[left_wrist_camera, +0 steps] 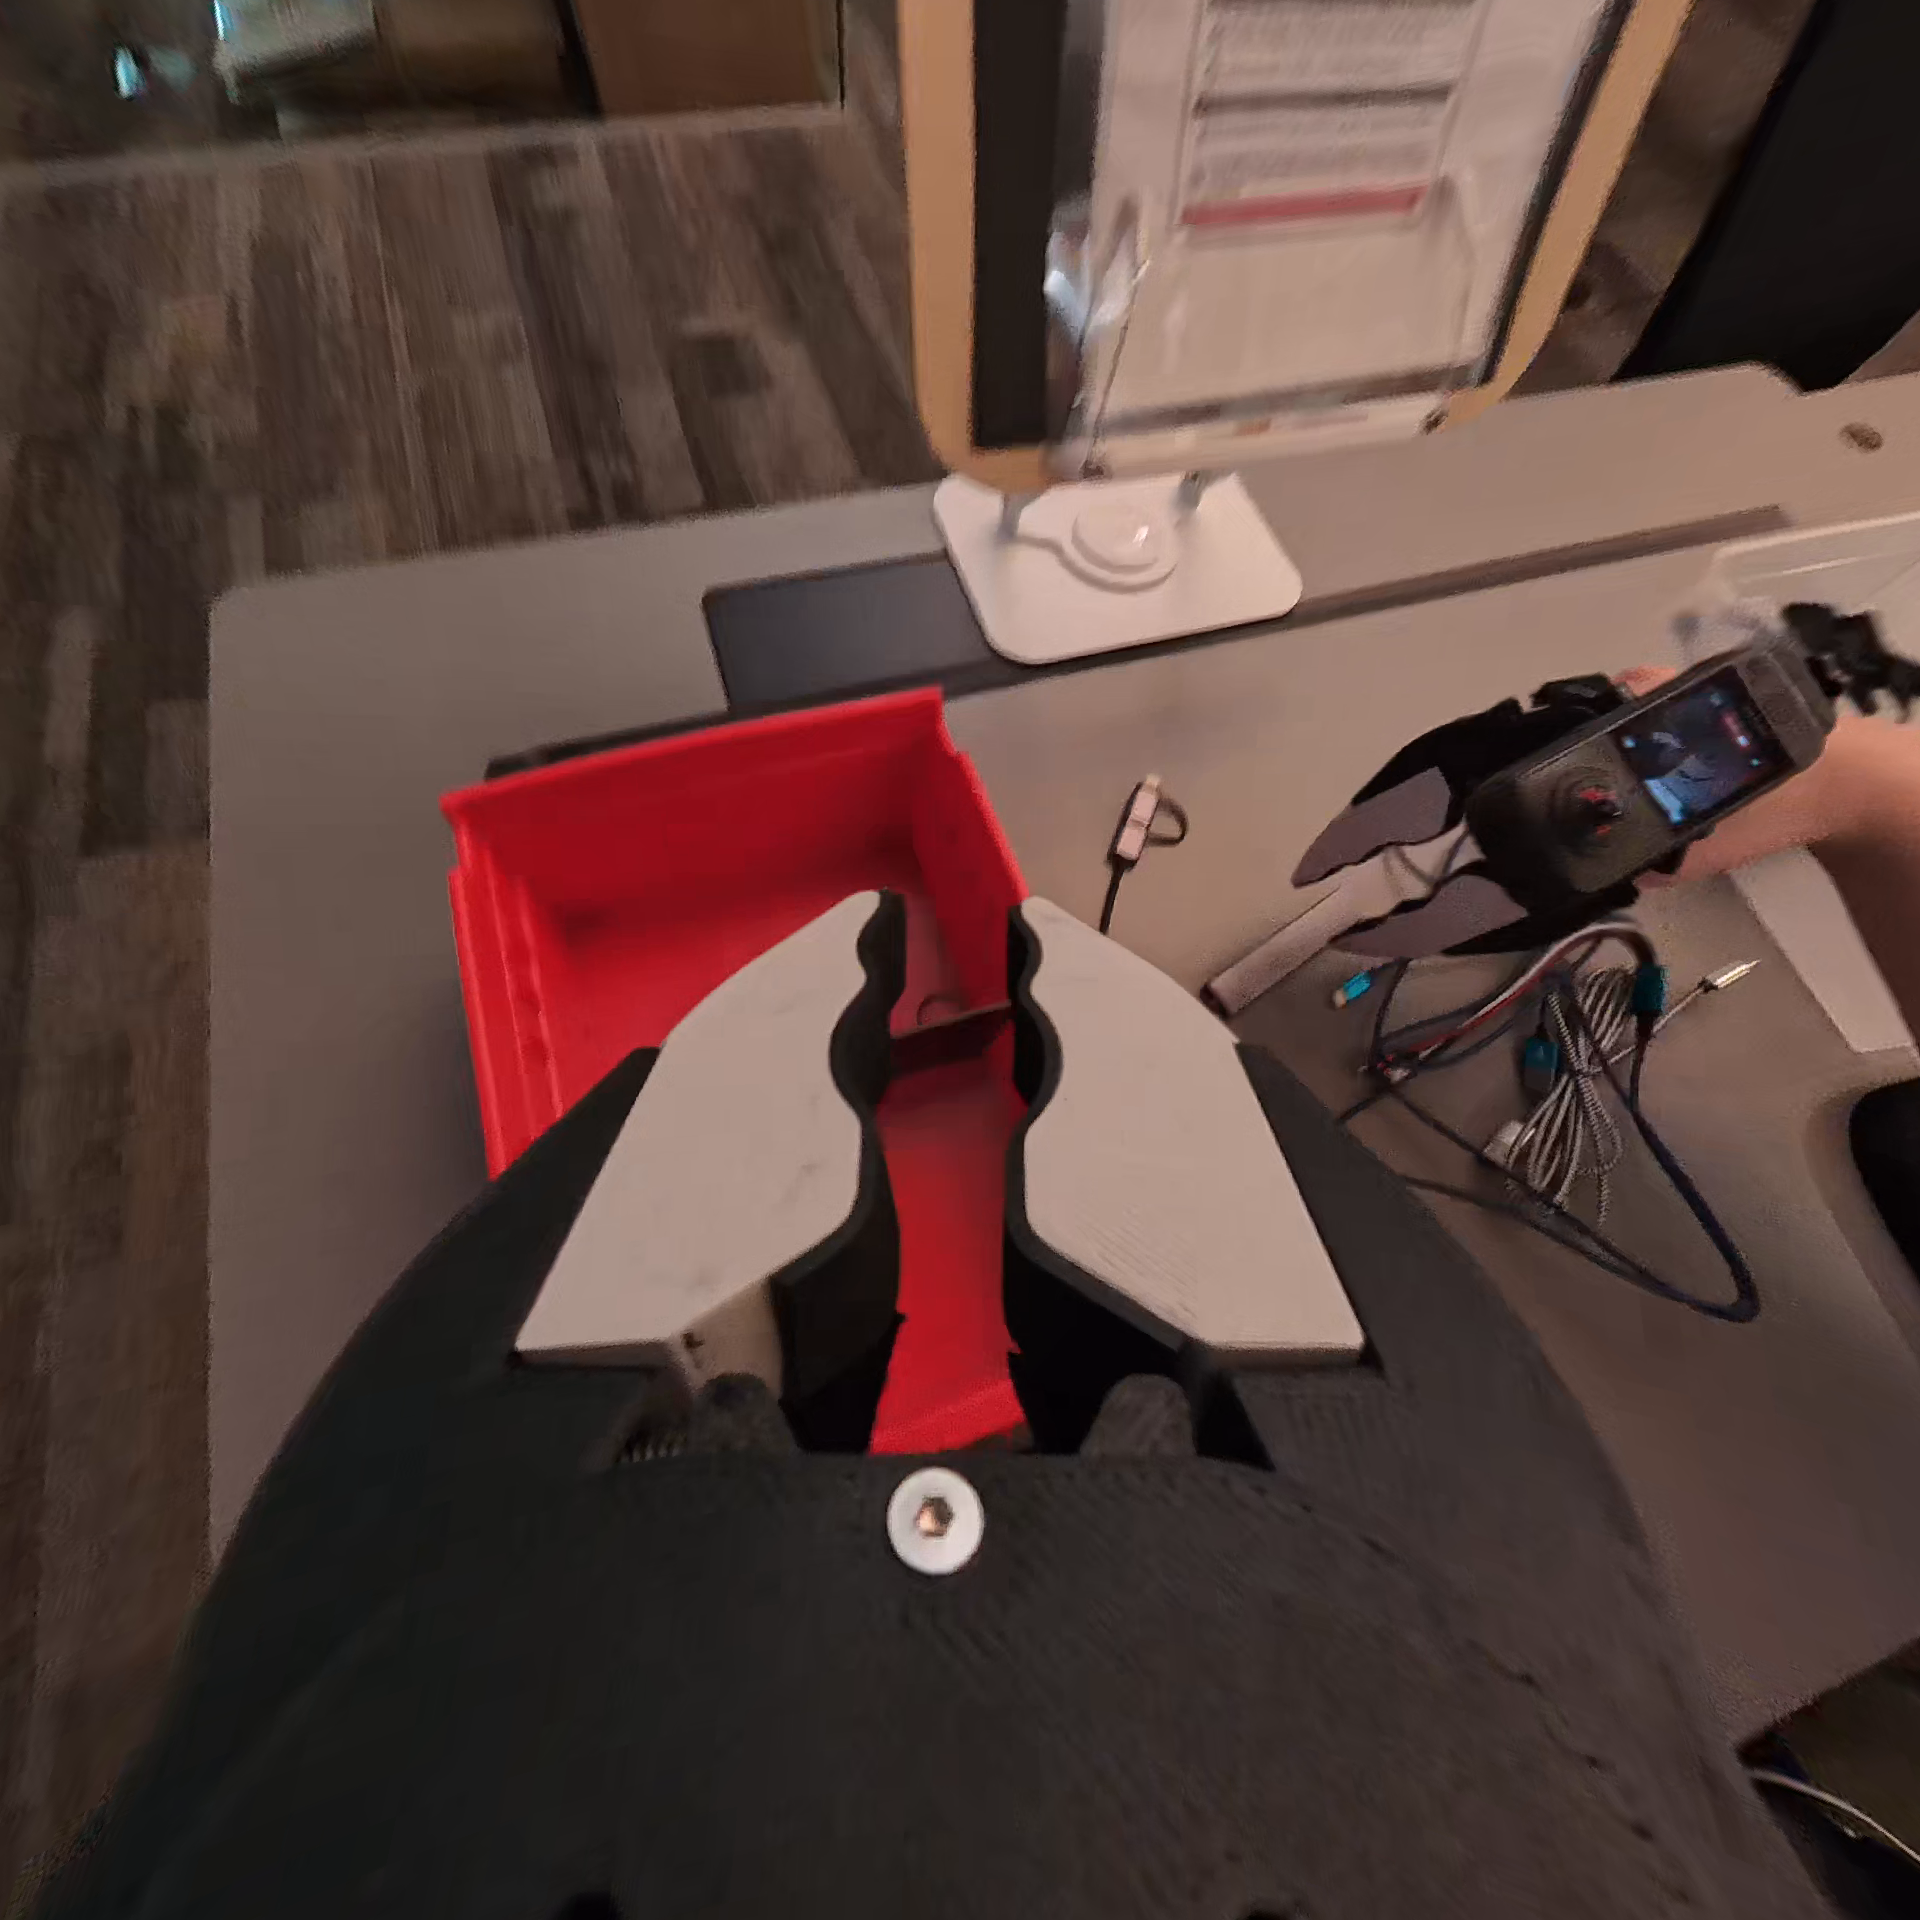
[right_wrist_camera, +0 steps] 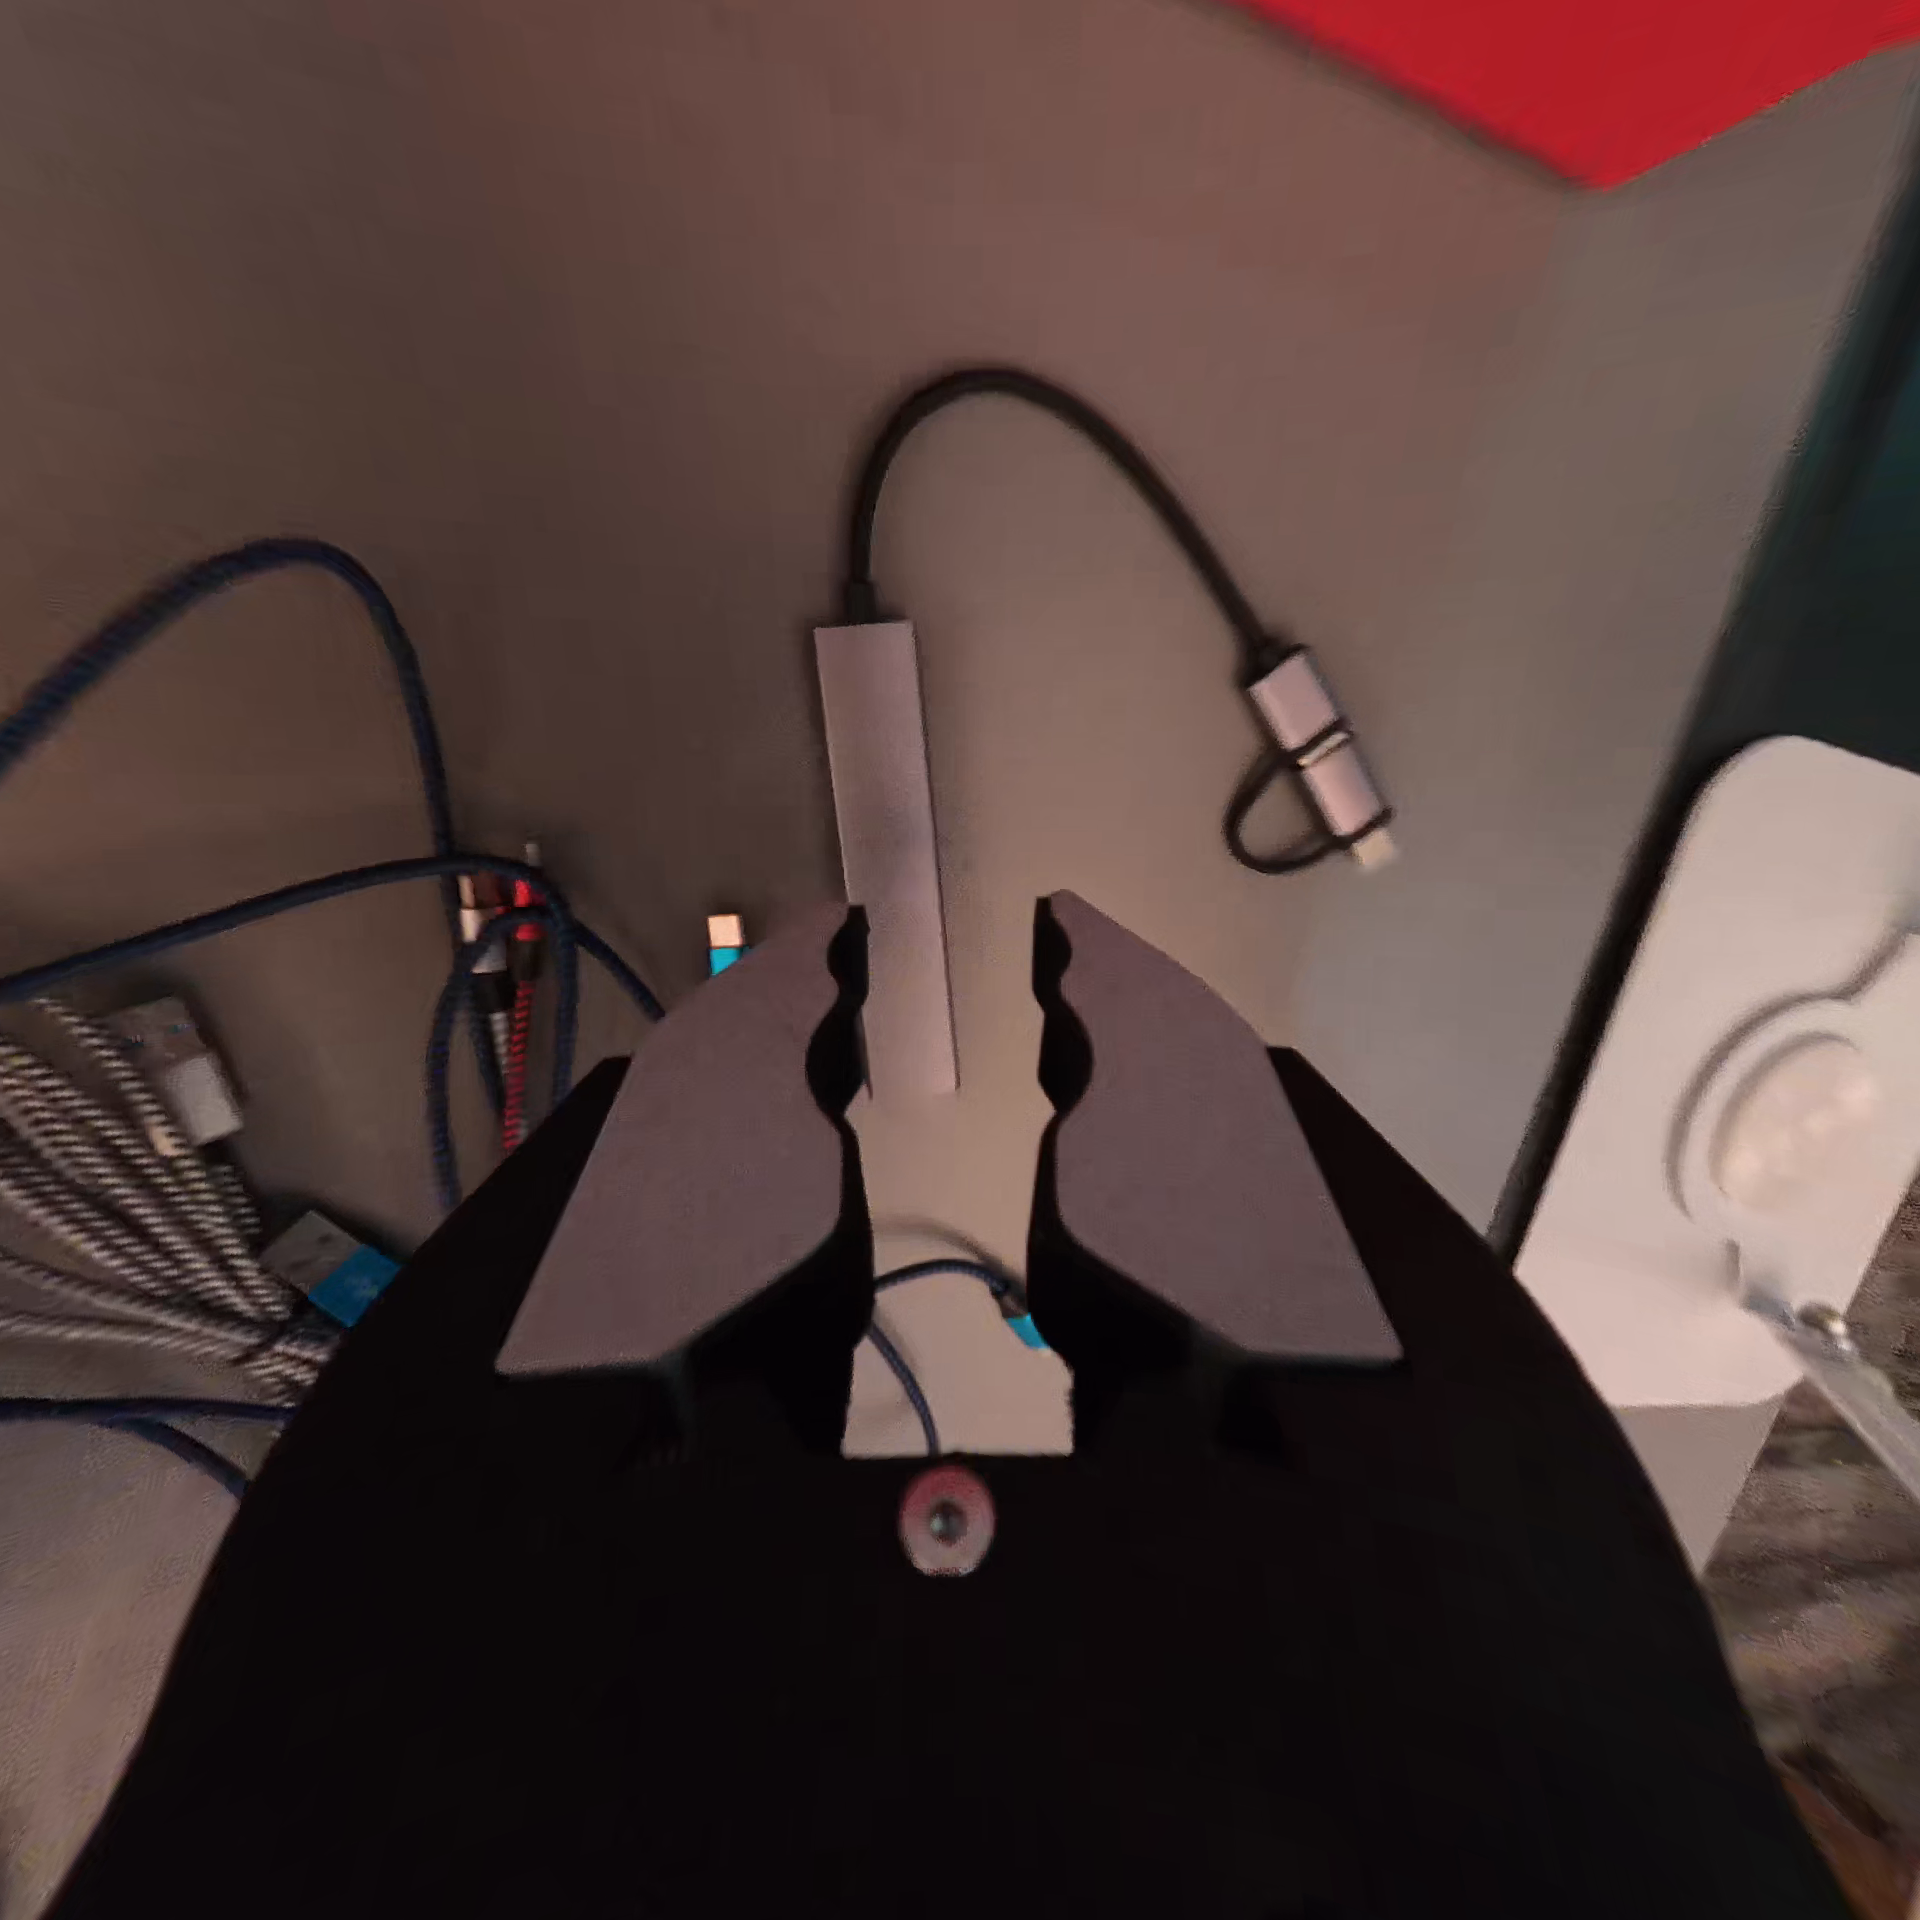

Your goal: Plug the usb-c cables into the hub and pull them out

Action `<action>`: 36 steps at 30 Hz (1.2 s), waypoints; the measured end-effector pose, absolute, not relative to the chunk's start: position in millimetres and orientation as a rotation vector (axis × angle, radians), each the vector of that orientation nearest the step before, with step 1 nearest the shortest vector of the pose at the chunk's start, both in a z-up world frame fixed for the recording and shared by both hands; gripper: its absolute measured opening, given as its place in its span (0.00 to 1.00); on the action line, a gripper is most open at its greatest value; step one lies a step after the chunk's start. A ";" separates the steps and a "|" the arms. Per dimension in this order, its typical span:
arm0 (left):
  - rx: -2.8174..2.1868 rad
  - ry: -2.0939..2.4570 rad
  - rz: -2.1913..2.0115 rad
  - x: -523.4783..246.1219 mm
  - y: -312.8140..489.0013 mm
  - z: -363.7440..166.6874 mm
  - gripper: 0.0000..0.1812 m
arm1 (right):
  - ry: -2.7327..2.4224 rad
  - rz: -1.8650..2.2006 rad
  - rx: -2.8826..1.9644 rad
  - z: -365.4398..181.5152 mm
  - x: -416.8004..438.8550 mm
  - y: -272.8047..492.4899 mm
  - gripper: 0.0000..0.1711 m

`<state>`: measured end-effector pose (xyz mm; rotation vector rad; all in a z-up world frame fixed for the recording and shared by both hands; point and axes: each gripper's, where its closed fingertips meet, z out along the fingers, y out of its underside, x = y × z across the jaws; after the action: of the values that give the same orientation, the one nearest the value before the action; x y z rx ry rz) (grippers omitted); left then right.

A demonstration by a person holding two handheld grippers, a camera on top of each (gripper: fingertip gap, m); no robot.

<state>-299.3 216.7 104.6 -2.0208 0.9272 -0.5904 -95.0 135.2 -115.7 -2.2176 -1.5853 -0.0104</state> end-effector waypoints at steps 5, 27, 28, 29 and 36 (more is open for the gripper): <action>-1.759 1.004 -0.806 -267.7 179.7 145.7 0.16 | -1.242 0.024 -2.234 -91.2 -68.0 108.6 0.19; -1.416 1.401 -1.228 -155.0 63.0 150.2 0.29 | -1.086 0.101 -2.290 -155.5 -74.5 86.8 0.09; -1.421 1.411 -1.221 -152.2 62.6 147.6 0.29 | -1.082 0.121 -2.297 -155.7 -73.6 85.1 0.09; -1.429 1.420 -1.217 -149.8 62.2 144.8 0.29 | -1.089 0.137 -2.292 -155.7 -73.5 83.1 0.09; -1.451 1.465 -1.197 -147.7 56.7 137.7 0.29 | -1.037 0.130 -2.323 -153.6 -64.6 80.6 0.11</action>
<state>-147.7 56.7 137.7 -1.4508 1.4646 -1.1970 -64.6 80.6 -153.6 -2.3228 -1.0372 0.1301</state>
